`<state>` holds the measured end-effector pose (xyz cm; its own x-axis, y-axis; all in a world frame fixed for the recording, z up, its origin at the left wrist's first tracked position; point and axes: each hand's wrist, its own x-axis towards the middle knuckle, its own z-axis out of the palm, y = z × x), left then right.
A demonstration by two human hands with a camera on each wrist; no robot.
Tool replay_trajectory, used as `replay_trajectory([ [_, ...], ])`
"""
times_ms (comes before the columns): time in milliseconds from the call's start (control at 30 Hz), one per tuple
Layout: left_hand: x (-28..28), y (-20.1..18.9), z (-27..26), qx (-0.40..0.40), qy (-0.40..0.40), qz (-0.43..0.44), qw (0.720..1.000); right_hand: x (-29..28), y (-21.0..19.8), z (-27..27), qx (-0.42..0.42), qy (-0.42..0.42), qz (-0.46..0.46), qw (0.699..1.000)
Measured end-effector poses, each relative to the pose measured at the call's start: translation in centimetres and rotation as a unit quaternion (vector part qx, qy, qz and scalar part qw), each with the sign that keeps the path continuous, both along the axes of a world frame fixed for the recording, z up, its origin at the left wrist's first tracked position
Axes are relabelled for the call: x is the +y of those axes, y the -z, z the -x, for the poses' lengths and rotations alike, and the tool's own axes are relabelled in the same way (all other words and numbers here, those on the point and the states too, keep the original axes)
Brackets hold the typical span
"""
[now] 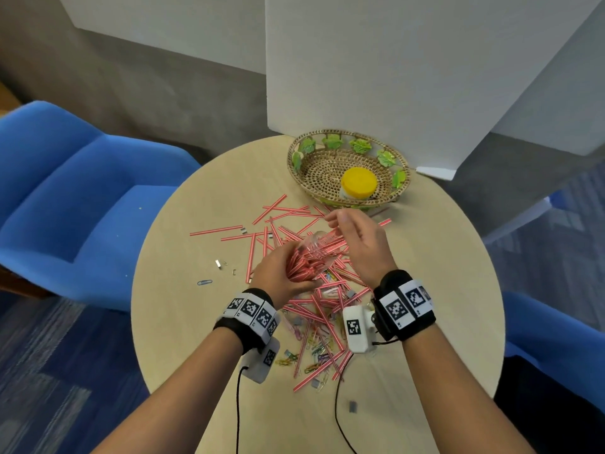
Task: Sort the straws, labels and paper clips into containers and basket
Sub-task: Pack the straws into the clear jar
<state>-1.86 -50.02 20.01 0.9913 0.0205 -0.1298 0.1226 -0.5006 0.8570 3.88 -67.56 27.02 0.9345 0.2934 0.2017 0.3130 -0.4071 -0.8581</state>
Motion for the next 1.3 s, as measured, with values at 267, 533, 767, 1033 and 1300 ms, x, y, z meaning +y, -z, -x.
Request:
replay_trajectory([
  [267, -0.7, -0.4, -0.3, -0.023, 0.008, 0.011, 1.0, 1.2, -1.6, 1.2, 0.013, -0.155, 0.144, 0.977],
  [533, 0.1, -0.7, 0.0, -0.026, 0.006, 0.026, 0.999, -0.5, -3.1, -1.0, -0.034, 0.028, 0.118, 0.992],
  [767, -0.2, -0.7, -0.3, -0.04, -0.022, 0.037, 0.998, 2.4, -2.4, 3.0, -0.031, -0.026, 0.136, 0.99],
  [1033, 2.2, 0.0, 0.0, -0.036, -0.073, 0.069, 0.994, 4.9, -1.7, 3.2, 0.022, -0.093, 0.104, 0.99],
  [1300, 10.6, 0.9, -0.1, -0.025, -0.224, 0.094, 0.97, 0.0, 9.2, -9.7, 0.283, 0.221, 0.255, 0.898],
])
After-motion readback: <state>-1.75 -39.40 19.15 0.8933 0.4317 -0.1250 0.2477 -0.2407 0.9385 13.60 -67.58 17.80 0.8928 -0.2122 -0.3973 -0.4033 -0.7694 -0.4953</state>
